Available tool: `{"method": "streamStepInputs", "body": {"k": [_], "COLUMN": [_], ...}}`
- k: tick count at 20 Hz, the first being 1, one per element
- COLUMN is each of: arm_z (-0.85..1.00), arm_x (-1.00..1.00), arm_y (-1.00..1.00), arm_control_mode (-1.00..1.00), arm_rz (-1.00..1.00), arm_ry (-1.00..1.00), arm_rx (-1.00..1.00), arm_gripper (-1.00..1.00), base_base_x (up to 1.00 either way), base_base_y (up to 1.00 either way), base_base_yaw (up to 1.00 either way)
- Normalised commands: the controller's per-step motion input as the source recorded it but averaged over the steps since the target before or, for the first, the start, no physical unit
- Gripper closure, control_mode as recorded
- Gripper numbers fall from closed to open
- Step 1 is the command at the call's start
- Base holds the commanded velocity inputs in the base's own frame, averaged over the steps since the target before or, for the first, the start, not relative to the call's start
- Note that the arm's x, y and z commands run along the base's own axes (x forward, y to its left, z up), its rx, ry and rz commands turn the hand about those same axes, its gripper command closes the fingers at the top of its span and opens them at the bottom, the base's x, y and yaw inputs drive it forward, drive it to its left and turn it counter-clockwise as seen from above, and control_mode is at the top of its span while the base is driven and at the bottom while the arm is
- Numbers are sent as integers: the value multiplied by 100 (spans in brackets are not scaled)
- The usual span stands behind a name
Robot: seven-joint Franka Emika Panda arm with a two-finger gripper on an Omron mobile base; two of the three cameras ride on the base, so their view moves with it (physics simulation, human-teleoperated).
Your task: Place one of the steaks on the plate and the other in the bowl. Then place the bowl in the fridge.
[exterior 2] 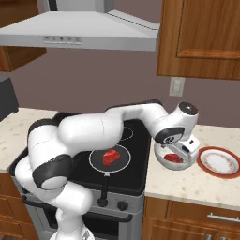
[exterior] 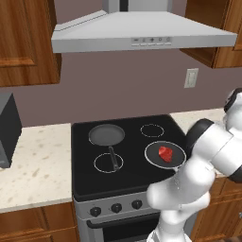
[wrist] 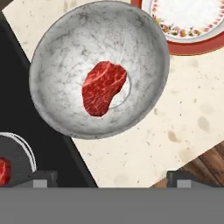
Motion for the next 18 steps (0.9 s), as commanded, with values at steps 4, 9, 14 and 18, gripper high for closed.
{"method": "streamStepInputs", "body": {"k": [4, 9, 14, 18], "arm_z": [51, 19, 0, -1], "arm_x": [-96, -81, -36, -1], "arm_y": [44, 81, 100, 100], "arm_control_mode": [-100, -100, -100, -100], "arm_rz": [19, 21, 23, 21], "arm_ry": [-1, 0, 0, 0], "arm_rx": [0, -1, -9, -15], "arm_gripper": [-100, -100, -100, -100], "base_base_x": [0, 0, 0, 0], "base_base_y": [0, 0, 0, 0], "base_base_yaw": [0, 0, 0, 0]}}
